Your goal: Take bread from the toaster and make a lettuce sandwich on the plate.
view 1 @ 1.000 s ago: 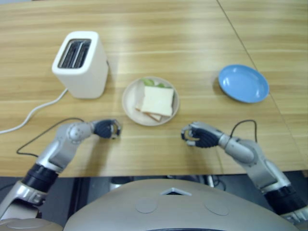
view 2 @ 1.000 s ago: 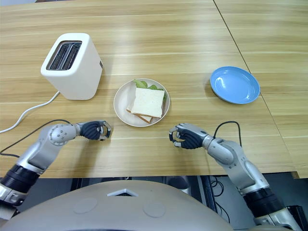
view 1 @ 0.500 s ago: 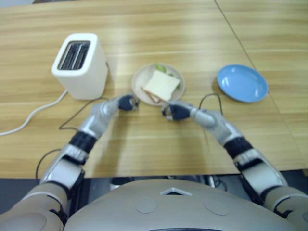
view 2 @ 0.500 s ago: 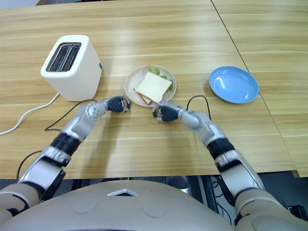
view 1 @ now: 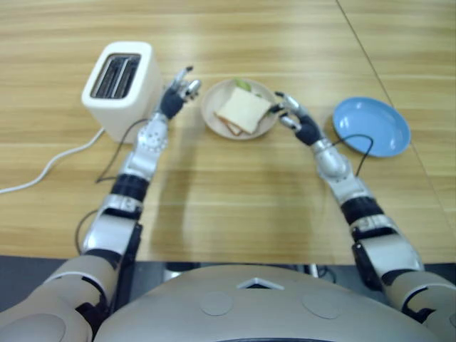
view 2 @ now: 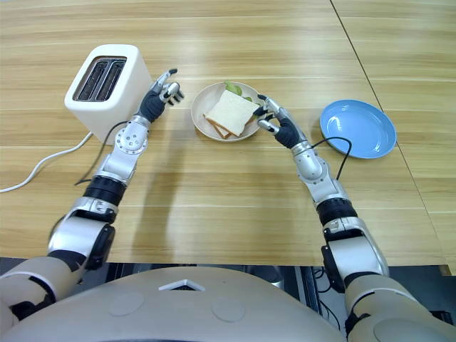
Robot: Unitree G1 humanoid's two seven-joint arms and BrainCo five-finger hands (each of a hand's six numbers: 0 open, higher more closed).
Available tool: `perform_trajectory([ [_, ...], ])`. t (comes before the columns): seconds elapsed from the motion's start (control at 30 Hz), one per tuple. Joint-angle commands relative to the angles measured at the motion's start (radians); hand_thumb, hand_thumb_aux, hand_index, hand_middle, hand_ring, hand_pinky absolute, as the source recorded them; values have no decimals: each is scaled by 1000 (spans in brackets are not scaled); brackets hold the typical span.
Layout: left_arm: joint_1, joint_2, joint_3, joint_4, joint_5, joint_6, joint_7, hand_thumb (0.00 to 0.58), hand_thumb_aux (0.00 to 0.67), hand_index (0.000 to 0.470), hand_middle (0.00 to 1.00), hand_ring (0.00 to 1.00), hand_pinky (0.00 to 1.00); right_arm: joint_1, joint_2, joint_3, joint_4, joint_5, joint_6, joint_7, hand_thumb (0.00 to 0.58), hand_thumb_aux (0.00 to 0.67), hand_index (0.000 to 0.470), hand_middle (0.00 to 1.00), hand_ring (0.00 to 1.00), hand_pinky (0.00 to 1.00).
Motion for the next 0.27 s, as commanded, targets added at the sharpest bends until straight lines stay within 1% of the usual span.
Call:
perform_trajectory([
  [0.03, 11, -50, 39, 28, -86, -95, -12, 0, 0, 0, 0, 0, 0, 50, 61, -61, -103, 194, 12, 103, 0, 0, 0, 0, 0, 0],
  [0.13, 5, -64, 57, 67, -109, -127, -9, 0, 0, 0, 0, 0, 0, 65, 104, -105, -153, 254, -2, 121, 0, 0, 0, 0, 0, 0],
  [0.27, -12, -79, 99, 116, -177, -124, -42, 0, 0, 0, 0, 0, 0, 59, 155, -164, -178, 354, 46, 160, 0, 0, 0, 0, 0, 0],
])
